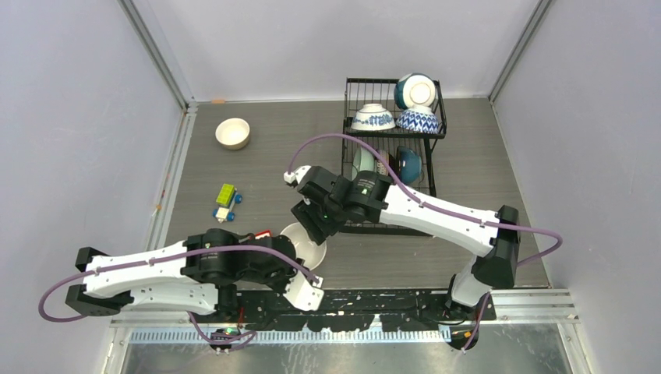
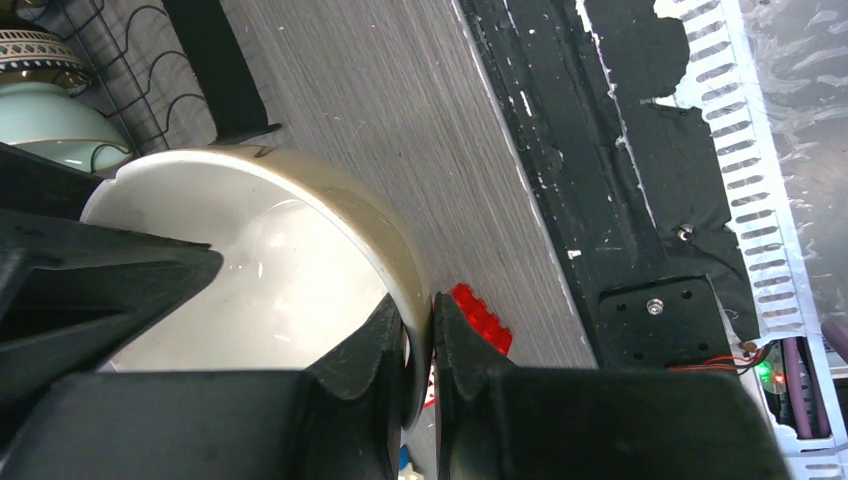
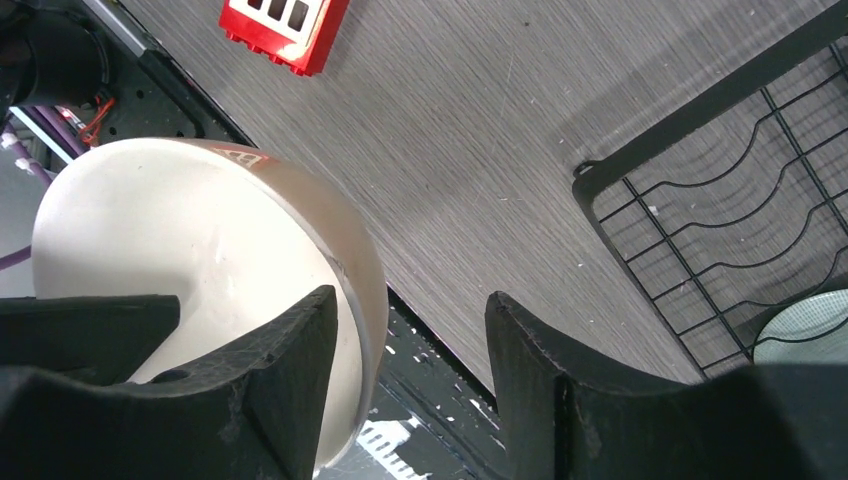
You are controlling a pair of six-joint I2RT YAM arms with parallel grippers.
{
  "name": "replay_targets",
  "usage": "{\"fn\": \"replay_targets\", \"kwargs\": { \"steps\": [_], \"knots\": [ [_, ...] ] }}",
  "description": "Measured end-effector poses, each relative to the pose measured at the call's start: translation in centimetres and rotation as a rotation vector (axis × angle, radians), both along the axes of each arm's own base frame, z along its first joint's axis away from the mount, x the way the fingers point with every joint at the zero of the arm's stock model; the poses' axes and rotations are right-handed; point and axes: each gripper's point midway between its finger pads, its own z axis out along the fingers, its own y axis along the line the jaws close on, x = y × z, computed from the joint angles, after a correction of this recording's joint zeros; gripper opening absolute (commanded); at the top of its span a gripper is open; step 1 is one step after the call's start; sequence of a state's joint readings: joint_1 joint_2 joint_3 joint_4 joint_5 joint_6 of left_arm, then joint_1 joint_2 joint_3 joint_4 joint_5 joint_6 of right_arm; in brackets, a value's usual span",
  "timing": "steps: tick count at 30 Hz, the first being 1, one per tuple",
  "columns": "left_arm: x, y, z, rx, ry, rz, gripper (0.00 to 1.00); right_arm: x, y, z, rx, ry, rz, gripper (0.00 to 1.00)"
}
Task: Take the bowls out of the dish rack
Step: Place the bowl with the bowl.
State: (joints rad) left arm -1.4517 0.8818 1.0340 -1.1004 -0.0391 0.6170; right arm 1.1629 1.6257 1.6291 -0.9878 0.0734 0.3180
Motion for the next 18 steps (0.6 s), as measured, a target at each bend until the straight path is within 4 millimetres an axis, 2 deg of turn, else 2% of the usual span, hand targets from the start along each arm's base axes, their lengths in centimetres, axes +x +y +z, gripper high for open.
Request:
{"fn": "replay_targets", "kwargs": {
  "steps": [9,18],
  "knots": [
    [0.1,0.2,-0.2,0.024,-0.017,-0.020,0.00,0.1,0.5,-1.7,-0.038,0.020,-0.033,0.49],
    [0.4,0.4,-0.4,0.048,-0.038,-0.037,0.00,-0.2,1.0,-2.0,-0.045,0.014,-0.045,0.40]
  ]
}}
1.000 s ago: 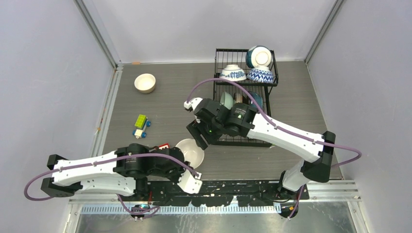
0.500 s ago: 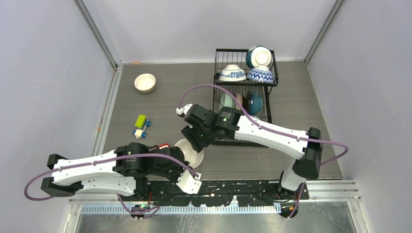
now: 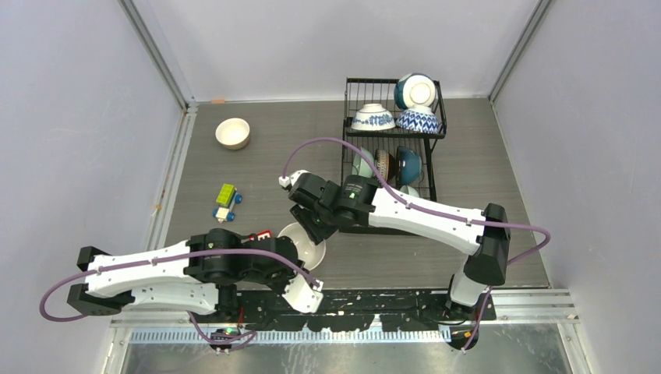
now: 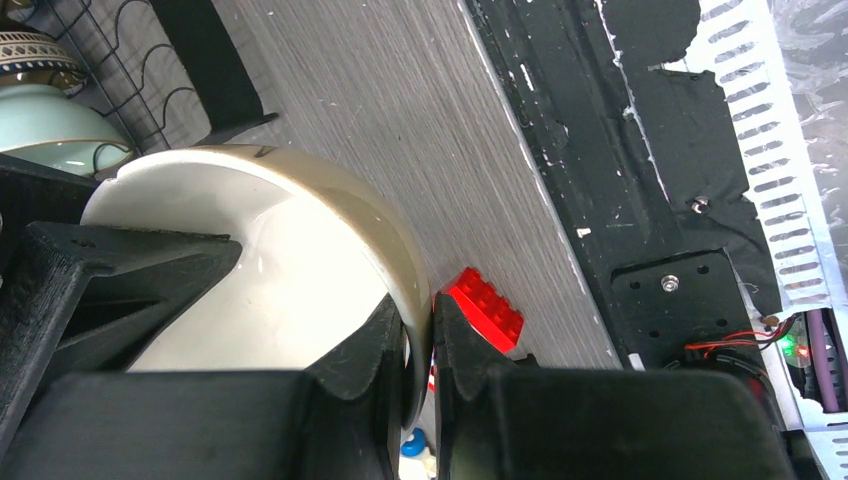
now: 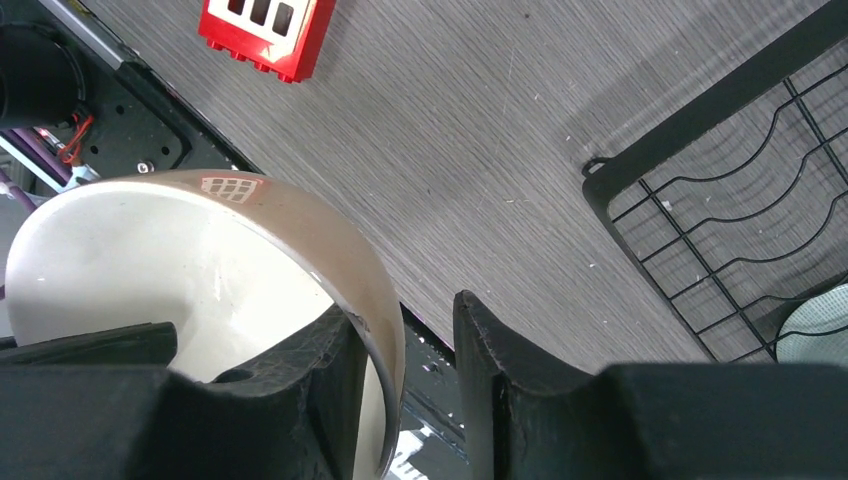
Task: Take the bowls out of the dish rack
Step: Place the bowl with the bowl.
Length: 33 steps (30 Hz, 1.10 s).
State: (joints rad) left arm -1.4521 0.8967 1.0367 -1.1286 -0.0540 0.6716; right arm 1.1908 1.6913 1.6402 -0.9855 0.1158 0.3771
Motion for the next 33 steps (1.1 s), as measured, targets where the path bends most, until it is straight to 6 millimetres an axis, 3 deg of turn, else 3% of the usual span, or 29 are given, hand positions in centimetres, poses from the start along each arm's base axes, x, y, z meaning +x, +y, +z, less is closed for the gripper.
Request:
{"fn": "replay_targets", "kwargs": {
  "steps": [12,18,23,25,28,30,33],
  "knots": [
    [0.5,0.0,0.1,0.005,-0.026,0.007,0.00,-0.3,0.3,0.1,-0.001,-0.017,-0.001,0.25],
    [0.6,0.1,0.0,0.010,-0.032,0.009,0.00,-0.2,0.5,-0.2,-0.003,-0.021,-0.006,0.01],
    [0.8,0.1,-0.2,0.010,-0.042,0.014,0.01,-0.1,0.5,-0.1,-0.004,-0.026,-0.006,0.01],
    [0.9,0.1,-0.2,0.009,-0.045,0.017,0.16,0.0,0.5,-0.1,-0.005,-0.030,-0.008,0.01],
    [1.1,0.0,-0.2,0.003,-0.055,0.025,0.50,0.1,0.4,-0.1,-0.006,-0.034,-0.013,0.01],
    [1.4,-0.4,0.3,-0.030,-0.071,0.036,0.96,0.3,0.3,-0.2,-0.012,-0.041,-0.019,0.01],
    [1.9,-1.0,1.3,-0.093,-0.091,0.066,1.00,0.4,0.2,-0.2,-0.020,-0.048,-0.026,0.01]
  ]
}}
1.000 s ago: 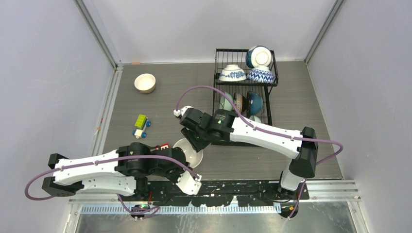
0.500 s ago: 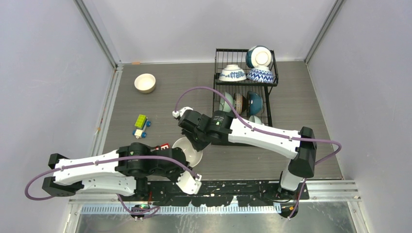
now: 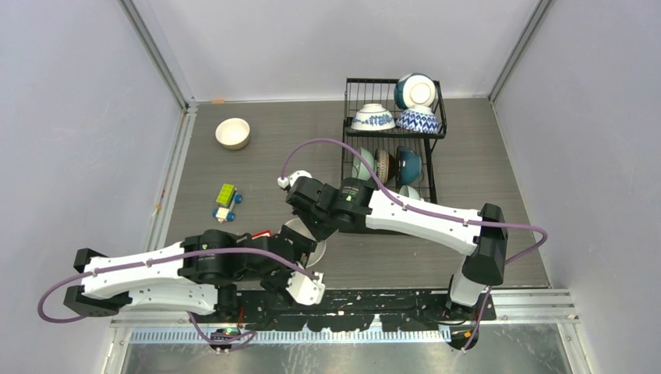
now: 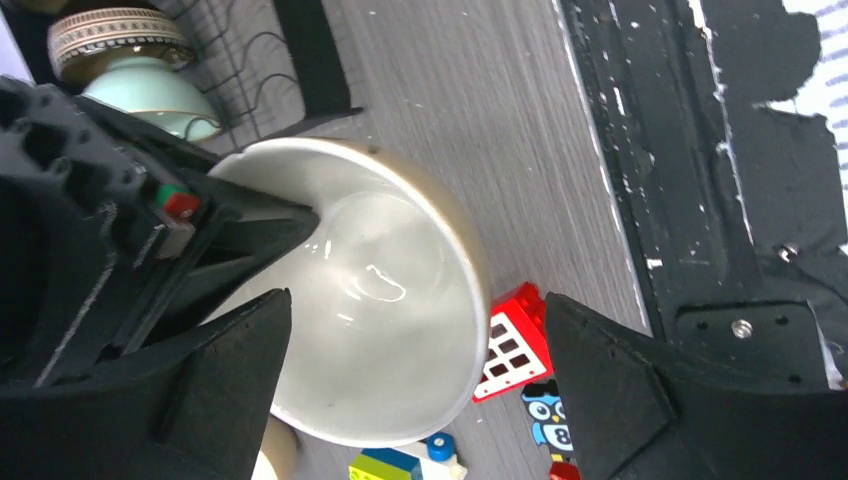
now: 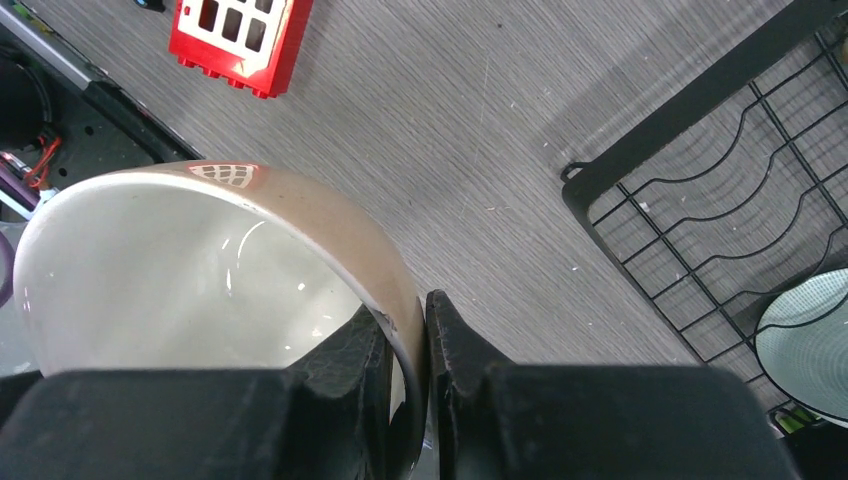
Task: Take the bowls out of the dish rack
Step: Place the bowl with the bowl.
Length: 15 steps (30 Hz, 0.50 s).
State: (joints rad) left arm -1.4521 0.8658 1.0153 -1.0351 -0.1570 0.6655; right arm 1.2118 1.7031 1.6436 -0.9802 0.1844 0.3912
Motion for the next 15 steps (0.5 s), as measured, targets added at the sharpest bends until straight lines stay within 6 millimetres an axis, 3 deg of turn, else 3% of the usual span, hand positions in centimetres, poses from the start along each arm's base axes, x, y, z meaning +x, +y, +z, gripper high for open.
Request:
{"fn": "replay_targets", "kwargs": {
  "steps": [9,15],
  "knots": [
    [1.1,-0.6,1.8,-0.101,-0.043,0.071,1.00,0.9,-0.9,-0.6,-0.033,-0.044,-0.036,0.01],
    [1.5,-1.3,3.6,-0.152,-0.016,0.155,1.00,1.7,-3.6,-2.1,-0.068,-0.076,-0.093,0.01]
  ]
}}
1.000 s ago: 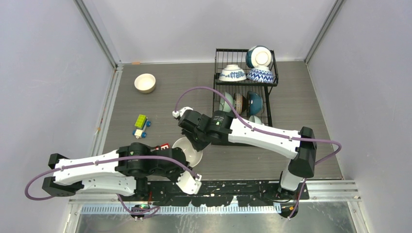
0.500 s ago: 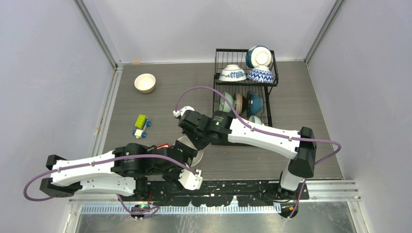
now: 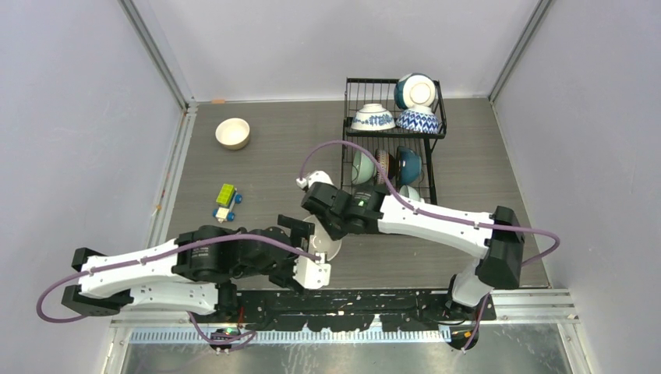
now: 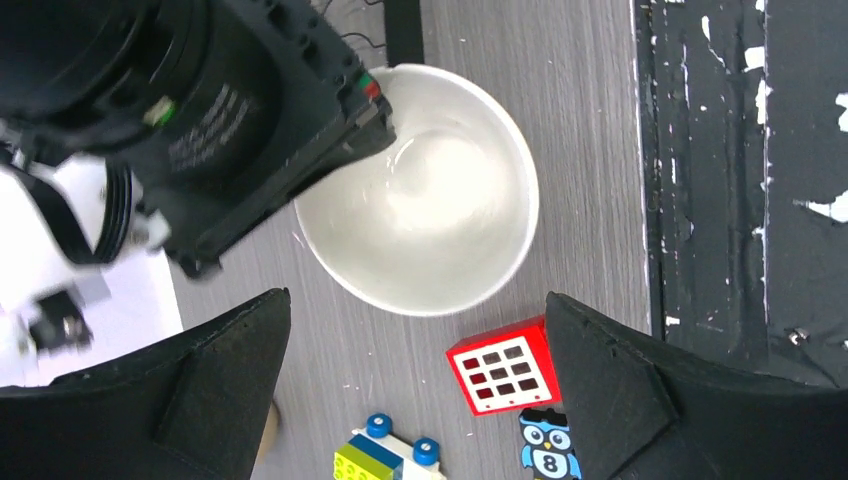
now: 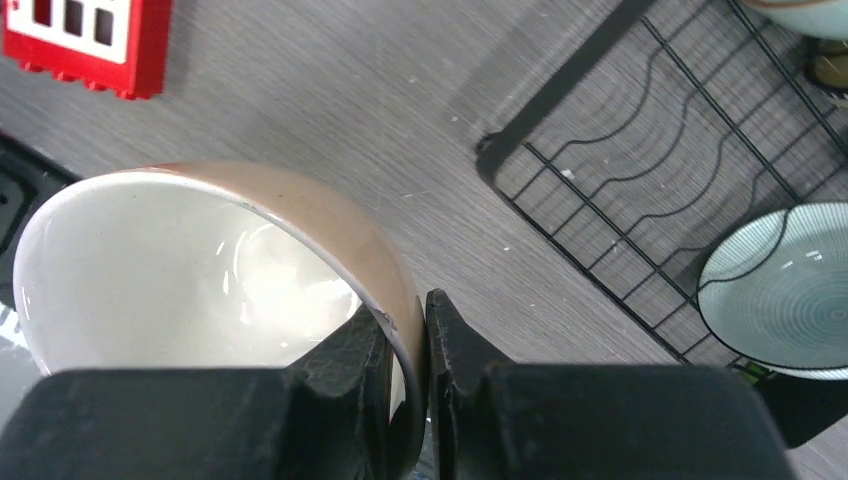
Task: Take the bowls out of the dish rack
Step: Place the bowl with the bowl.
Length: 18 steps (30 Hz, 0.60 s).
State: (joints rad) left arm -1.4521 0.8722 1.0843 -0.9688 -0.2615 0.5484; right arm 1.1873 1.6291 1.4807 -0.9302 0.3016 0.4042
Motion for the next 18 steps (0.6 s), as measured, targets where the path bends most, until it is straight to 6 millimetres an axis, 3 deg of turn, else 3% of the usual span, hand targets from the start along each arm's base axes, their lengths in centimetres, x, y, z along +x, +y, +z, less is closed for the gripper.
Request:
{"fn": "replay_targets", "kwargs": {
  "steps": [4,10,18],
  "knots": [
    [0.2,0.0,0.8,-0.046,0.021,0.056,1.00,1.4,-2.2,0.1,0.023,-0.023,-0.081,0.01],
    [0.7,0.3,2.1,-0.186,0.064,0.187,1.00,3.1,-5.0,1.8,0.119,-0.089,-0.179,0.01],
    [2.4,-1.5,3.0,-0.382,0.163,0.476,1.00,3.5,-4.7,2.8,0.201,-0.137,-0.196,0.01]
  ]
}}
